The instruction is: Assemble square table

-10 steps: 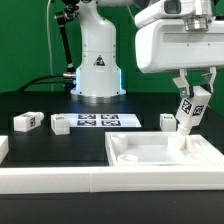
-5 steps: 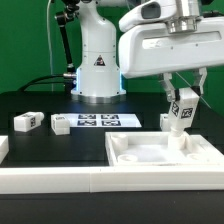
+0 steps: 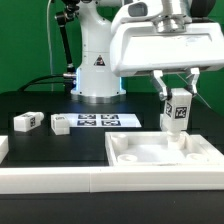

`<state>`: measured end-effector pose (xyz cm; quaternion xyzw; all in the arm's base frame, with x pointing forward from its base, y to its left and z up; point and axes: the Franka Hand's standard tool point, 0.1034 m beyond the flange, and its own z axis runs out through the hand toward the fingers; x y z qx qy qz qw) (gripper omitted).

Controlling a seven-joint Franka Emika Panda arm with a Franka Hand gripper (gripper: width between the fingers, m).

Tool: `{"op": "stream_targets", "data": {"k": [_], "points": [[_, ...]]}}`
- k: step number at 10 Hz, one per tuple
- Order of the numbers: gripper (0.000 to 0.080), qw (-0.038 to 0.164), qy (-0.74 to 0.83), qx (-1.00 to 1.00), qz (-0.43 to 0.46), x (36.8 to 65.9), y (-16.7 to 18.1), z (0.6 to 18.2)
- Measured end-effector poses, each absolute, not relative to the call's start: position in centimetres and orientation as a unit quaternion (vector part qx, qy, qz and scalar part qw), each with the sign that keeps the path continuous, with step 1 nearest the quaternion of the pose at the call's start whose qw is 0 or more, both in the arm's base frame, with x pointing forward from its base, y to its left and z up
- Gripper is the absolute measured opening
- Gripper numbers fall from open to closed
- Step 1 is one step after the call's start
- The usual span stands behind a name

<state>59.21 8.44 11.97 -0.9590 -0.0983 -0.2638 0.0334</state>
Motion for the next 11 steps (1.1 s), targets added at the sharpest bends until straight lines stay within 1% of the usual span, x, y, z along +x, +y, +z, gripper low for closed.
{"op": "stream_targets", "data": {"k": [1, 5, 8, 9, 10, 11], "points": [[0.0291, 0.031, -0.095, -0.956, -0.275, 59.4, 8.2, 11.9], [0.0291, 0.035, -0.097, -0.958, -0.267, 59.7, 8.7, 11.9], [0.0291, 0.041, -0.104, -0.954, -0.278, 61.5, 10.1, 12.0], [0.0291, 0.041, -0.109, -0.952, -0.282, 62.2, 10.3, 12.0], [0.0291, 0.036, -0.116, -0.950, -0.286, 62.5, 10.0, 11.7], [0.0291, 0.037, -0.116, -0.951, -0.286, 62.5, 10.1, 11.6]]}}
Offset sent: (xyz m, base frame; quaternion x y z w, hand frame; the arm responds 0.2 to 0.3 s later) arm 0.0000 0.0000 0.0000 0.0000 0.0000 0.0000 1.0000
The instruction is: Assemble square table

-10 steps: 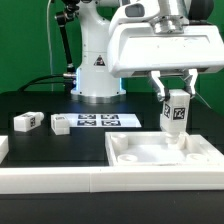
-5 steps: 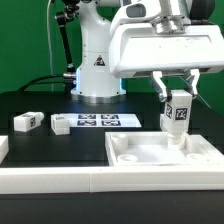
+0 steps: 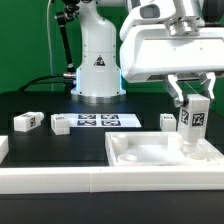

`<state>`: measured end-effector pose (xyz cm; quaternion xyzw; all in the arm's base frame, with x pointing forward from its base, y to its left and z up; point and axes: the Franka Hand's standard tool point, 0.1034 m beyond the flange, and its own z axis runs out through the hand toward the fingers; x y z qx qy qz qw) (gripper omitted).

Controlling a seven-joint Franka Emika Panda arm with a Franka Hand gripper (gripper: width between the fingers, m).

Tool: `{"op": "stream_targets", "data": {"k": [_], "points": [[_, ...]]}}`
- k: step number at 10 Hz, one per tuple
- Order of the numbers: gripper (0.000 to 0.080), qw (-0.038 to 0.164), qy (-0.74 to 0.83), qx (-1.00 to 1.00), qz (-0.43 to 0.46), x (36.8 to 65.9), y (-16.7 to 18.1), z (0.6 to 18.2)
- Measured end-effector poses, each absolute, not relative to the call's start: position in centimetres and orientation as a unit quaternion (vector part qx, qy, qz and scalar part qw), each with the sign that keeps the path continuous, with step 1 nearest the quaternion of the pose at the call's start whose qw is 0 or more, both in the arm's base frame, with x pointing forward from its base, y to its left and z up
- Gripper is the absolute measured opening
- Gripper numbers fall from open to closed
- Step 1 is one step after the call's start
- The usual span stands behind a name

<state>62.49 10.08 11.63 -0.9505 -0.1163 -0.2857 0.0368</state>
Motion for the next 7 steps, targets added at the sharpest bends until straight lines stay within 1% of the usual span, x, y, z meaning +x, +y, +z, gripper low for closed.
{"op": "stream_targets", "data": {"k": [3, 4, 7], "points": [[0.0291, 0.037, -0.116, -0.951, -0.285, 62.5, 10.1, 11.5], [0.0291, 0.037, -0.117, -0.951, -0.283, 62.3, 10.2, 11.2], [0.0291, 0.041, -0.124, -0.951, -0.280, 62.1, 11.3, 10.8]]}}
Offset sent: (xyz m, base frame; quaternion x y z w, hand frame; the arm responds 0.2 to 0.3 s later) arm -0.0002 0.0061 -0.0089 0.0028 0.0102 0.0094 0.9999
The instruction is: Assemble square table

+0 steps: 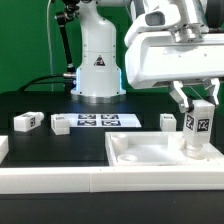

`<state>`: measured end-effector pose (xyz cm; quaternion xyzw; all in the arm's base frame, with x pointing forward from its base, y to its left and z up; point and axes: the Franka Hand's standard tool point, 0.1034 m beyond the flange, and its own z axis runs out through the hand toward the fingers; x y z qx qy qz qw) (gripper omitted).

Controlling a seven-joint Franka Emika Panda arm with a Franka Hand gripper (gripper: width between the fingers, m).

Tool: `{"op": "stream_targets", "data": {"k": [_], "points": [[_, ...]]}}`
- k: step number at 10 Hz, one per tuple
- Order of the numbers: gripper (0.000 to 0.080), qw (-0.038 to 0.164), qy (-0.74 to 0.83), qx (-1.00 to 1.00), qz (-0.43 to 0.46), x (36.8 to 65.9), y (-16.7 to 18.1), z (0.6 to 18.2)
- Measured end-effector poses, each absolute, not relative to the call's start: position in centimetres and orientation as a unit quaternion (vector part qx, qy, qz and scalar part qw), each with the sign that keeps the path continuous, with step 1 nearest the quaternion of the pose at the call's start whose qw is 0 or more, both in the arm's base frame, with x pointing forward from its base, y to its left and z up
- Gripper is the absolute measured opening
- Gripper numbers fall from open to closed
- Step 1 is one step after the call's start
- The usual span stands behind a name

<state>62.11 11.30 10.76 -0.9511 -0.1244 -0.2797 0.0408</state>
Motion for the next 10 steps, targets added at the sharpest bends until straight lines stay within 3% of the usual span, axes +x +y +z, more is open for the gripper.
{"op": "stream_targets", "data": {"k": [10], "points": [[0.0291, 0.040, -0.126, -0.949, -0.287, 61.6, 11.9, 9.1]]}}
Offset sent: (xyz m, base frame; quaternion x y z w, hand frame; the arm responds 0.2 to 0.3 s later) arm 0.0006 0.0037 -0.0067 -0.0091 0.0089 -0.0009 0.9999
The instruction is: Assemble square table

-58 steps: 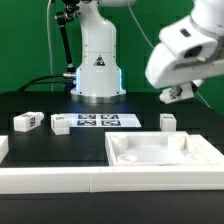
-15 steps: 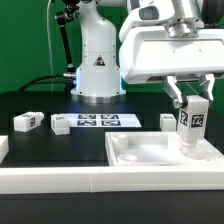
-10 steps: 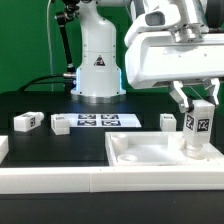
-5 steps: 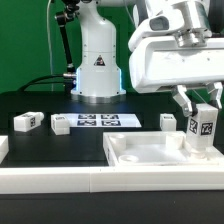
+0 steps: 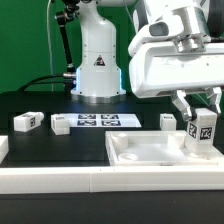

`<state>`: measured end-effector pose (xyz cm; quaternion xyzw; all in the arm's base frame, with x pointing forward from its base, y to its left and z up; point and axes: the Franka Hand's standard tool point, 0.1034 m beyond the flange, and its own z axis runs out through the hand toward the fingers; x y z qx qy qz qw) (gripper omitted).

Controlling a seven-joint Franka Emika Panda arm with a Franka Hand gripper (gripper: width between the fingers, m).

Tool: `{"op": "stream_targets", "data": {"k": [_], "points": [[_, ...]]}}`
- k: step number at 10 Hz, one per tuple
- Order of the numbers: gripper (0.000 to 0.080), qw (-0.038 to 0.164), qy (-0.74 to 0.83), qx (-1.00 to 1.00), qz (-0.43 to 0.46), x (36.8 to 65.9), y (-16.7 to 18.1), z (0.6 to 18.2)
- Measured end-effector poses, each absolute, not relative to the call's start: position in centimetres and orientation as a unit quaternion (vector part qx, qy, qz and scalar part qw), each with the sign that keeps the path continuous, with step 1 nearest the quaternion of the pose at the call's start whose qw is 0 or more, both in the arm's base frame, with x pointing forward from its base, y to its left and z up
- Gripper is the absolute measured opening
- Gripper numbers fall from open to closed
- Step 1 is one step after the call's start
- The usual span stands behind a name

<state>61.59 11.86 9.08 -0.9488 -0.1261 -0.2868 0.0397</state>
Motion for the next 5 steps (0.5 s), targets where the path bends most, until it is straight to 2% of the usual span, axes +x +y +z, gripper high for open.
{"op": "stream_targets", "data": {"k": [5], "points": [[0.0291, 0.036, -0.125, -0.944, -0.304, 61.44, 11.91, 9.04]]}}
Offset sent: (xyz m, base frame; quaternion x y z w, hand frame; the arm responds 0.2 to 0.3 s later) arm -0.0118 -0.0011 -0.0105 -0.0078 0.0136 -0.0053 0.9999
